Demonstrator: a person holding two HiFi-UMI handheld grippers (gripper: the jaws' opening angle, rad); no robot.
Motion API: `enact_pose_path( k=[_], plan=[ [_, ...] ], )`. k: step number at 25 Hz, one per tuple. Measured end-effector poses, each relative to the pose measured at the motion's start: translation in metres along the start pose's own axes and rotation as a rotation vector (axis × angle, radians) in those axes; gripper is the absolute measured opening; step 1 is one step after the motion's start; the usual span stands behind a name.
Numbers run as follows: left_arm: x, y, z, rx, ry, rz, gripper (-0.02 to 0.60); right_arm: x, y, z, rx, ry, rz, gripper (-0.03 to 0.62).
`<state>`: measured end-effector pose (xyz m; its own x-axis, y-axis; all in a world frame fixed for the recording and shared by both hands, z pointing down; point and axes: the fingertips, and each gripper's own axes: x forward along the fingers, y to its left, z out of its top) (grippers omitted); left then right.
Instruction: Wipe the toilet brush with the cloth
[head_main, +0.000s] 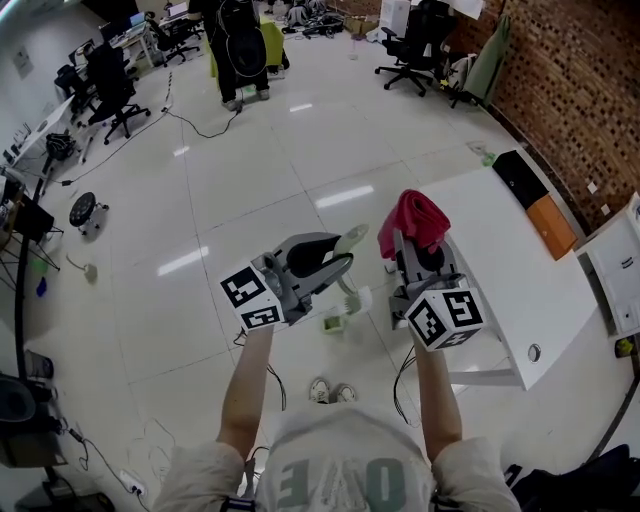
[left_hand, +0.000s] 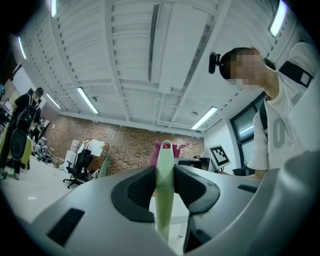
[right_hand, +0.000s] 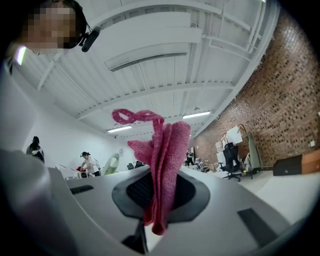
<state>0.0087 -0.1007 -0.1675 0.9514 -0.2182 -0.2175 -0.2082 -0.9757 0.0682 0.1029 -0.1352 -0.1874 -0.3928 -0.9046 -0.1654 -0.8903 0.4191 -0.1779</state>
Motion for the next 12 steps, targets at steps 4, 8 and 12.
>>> enact_pose_path(
  k=[4,8,12],
  plan=[
    [0.008,0.005,0.005,0.003,-0.012,-0.050,0.123,0.003,-0.008,-0.014,0.015,0.025,0.011,0.032],
    [0.004,0.008,-0.004,0.010,-0.003,-0.045,0.123,0.000,-0.012,-0.046,-0.014,0.134,-0.035,0.031],
    [-0.006,0.003,-0.015,0.014,-0.020,-0.090,0.123,-0.005,-0.015,-0.065,0.033,0.157,-0.038,0.032]
  ],
)
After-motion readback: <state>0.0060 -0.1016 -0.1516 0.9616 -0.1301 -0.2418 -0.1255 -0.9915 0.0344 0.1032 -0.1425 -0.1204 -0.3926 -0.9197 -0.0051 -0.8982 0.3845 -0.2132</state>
